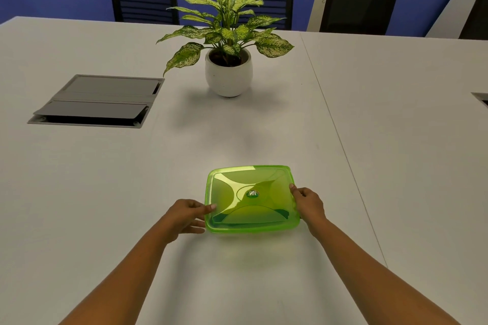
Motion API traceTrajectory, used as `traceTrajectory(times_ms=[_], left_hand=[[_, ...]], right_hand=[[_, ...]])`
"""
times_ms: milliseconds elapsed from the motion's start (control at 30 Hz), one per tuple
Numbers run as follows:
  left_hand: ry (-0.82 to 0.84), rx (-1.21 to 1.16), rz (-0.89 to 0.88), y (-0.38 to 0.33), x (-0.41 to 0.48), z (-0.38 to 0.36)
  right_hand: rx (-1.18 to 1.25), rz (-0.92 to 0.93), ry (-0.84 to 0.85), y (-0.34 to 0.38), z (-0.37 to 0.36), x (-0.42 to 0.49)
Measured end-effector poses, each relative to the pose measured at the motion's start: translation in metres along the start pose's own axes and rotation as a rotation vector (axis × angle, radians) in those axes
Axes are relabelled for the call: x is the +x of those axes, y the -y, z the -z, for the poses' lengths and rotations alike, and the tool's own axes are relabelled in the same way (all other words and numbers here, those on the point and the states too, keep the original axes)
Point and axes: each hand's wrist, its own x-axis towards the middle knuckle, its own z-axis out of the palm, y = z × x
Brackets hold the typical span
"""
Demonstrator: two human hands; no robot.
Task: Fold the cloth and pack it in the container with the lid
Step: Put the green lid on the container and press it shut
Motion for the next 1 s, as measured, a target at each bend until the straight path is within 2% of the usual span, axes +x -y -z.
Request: traceTrajectory(times_ms=[167, 467, 633, 1000], left_hand=[[0.121, -0.018, 0.063, 0.003, 0.001, 0.007], [0.023, -0.027, 0.019, 0.012, 0.005, 0.003], [0.026, -0.03, 0.01, 0.018, 0.005, 0.002], [0.217, -0.081, 0.082, 0.018, 0.005, 0.0]], right_hand=[[-0.048, 0.039, 0.061, -0.005, 0.001, -0.007], [-0.142, 0.088, 0.06, -0.007, -0.001, -0.008], [-0.193, 0.066, 0.049, -0.009, -0.001, -0.008], [-0.245, 0.06, 0.099, -0.011, 0.002, -0.006]])
